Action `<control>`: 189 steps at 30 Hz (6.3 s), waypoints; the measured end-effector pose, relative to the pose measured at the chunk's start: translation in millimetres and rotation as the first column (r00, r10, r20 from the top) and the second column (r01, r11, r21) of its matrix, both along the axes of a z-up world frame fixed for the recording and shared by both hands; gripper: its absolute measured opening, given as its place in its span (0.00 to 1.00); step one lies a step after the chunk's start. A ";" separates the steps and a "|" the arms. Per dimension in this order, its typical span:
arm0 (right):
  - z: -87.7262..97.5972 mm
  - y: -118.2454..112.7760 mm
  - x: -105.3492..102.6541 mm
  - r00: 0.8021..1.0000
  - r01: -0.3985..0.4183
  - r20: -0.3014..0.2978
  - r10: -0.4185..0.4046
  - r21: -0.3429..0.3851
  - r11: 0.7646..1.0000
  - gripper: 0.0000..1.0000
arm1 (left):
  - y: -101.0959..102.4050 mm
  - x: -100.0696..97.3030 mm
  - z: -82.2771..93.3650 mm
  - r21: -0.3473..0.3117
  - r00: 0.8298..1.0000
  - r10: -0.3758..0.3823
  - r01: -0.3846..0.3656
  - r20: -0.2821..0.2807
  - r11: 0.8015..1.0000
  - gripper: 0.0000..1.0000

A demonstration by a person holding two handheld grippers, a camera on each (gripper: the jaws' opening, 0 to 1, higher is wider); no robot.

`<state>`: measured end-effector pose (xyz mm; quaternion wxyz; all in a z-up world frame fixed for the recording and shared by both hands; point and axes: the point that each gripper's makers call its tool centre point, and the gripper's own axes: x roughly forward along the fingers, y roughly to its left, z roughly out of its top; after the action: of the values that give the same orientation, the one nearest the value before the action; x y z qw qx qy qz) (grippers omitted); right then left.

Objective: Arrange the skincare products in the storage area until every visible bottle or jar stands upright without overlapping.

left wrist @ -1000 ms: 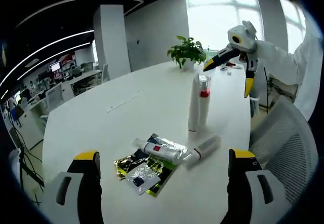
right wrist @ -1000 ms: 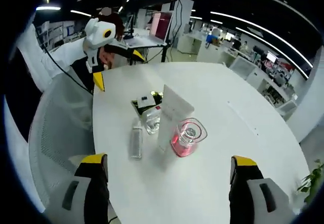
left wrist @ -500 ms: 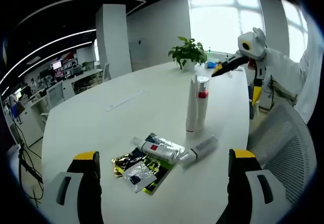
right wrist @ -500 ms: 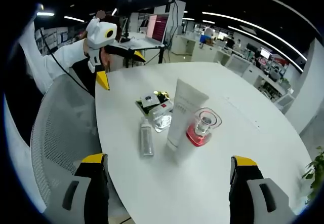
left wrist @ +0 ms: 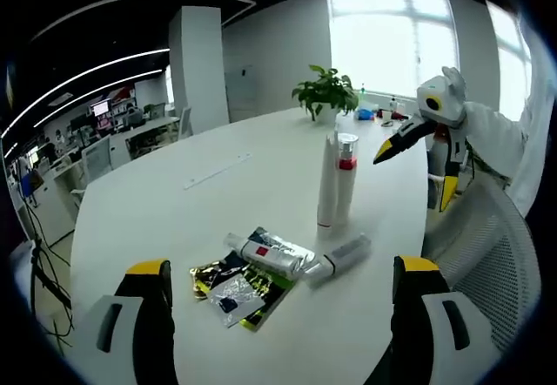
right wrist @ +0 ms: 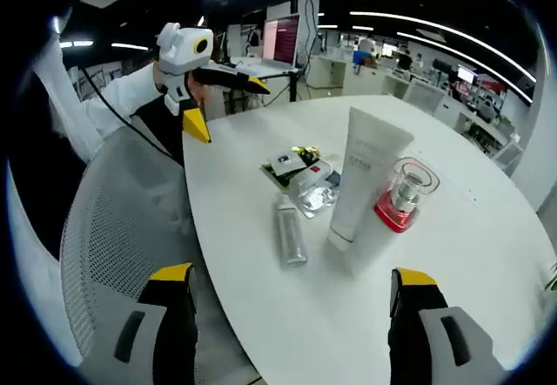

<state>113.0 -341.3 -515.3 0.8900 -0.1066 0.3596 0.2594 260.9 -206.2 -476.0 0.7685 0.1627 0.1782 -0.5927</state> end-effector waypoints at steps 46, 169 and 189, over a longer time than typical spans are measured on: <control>-93.1 45.6 87.2 0.993 -0.113 -0.033 0.110 -0.085 0.990 0.16 | 5.3 -10.9 -9.6 0.003 0.999 -0.007 0.007 -0.051 1.000 0.98; 22.9 76.5 52.4 0.987 -0.060 0.161 0.020 0.249 0.967 0.14 | -69.8 -65.7 38.5 -0.394 0.916 -0.123 -0.041 -0.382 0.918 0.19; 20.9 85.6 36.7 0.992 -0.118 0.088 0.090 0.398 0.910 0.15 | -76.3 -88.1 39.3 -0.383 0.864 -0.245 0.066 -0.440 0.921 0.14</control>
<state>149.7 -255.8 -494.4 0.8894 0.0507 0.2623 0.3709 172.8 -282.4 -436.7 0.6654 -0.1167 0.2390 -0.6975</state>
